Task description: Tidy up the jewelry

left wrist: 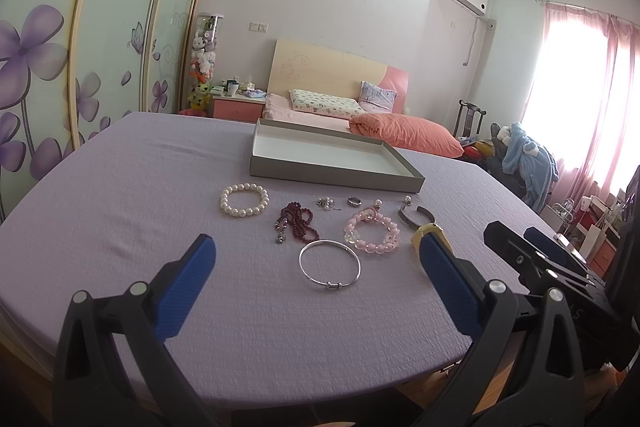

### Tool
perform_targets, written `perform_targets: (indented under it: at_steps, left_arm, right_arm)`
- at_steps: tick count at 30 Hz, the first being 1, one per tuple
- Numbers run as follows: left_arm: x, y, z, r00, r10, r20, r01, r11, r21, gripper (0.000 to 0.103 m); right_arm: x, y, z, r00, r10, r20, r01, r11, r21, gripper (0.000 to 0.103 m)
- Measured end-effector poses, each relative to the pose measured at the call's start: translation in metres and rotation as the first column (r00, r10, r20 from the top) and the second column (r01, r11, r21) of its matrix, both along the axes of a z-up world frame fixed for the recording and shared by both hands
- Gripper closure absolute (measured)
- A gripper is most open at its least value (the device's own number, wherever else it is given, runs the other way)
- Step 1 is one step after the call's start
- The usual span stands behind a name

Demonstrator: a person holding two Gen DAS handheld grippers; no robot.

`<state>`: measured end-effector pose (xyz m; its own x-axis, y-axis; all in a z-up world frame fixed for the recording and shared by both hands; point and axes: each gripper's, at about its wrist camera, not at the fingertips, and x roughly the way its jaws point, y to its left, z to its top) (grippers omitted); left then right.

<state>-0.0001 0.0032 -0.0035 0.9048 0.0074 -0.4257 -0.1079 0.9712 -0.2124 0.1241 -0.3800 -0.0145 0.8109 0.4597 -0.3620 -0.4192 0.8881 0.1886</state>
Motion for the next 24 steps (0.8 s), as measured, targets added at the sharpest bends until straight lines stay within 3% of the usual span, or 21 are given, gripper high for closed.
perform_targets:
  at_steps: [24]
  left_arm:
    - [-0.0013,0.0018,-0.0041,1.000,0.000,-0.003,0.000,1.000,-0.002,0.002]
  right_arm:
    - [0.0004,0.0003,-0.0016,1.000,-0.001,-0.003,0.001,1.000,-0.001,0.001]
